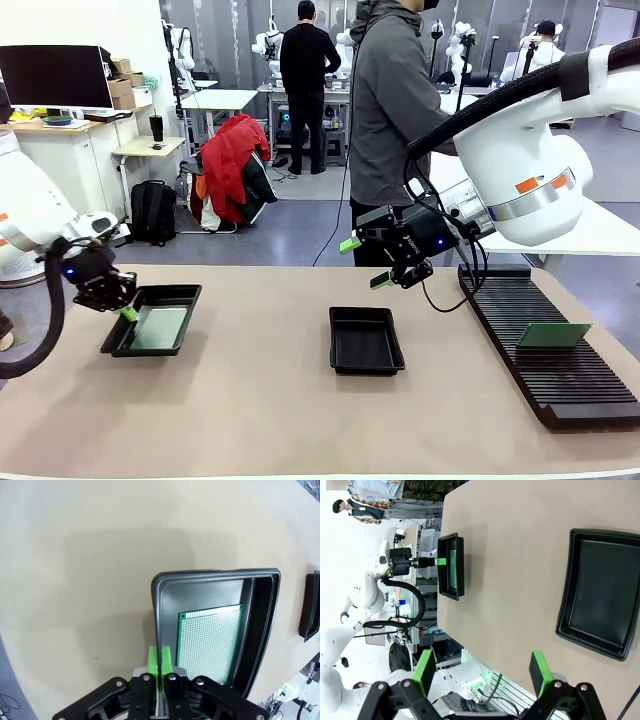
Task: Inspect and transfer BCBs to ESD trays.
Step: Pick up the ESD tray and place it on the left side of the table, then pick up the Blank PCB from the PCB Rack and place it in the right ESD tray.
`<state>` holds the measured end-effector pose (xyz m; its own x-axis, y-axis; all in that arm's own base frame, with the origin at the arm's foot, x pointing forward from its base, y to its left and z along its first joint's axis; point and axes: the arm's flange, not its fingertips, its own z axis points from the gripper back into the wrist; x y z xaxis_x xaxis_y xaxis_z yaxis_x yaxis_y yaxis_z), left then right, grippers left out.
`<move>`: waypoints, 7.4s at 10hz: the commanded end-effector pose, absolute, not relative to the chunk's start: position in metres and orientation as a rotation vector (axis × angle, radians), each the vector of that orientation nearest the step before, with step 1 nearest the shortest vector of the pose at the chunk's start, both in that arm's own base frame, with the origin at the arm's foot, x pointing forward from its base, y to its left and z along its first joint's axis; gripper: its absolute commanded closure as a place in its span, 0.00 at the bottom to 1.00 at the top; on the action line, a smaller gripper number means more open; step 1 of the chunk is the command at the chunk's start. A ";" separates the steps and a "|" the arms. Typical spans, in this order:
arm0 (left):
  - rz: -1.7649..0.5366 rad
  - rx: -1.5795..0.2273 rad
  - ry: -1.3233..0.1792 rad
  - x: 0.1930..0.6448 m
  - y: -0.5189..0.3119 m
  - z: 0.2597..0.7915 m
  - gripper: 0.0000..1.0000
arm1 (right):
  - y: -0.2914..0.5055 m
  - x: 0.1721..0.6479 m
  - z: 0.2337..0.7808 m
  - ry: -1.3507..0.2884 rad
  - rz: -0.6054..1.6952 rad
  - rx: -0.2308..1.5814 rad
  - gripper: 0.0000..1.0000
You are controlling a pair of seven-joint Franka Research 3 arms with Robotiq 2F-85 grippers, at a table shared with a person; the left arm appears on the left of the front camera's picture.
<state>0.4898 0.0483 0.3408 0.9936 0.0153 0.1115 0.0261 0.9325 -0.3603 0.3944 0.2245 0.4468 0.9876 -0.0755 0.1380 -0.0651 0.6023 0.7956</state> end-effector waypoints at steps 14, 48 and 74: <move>0.010 -0.342 -0.103 0.487 0.094 0.307 1.00 | 0.225 0.394 0.449 -0.164 -0.020 0.919 0.00; -0.010 0.007 -0.002 0.455 0.053 0.426 0.00 | 0.225 0.394 0.449 -0.164 -0.020 0.919 0.00; -0.010 0.007 -0.002 0.455 0.053 0.426 0.00 | -0.041 0.328 0.632 -0.112 1.017 0.241 0.00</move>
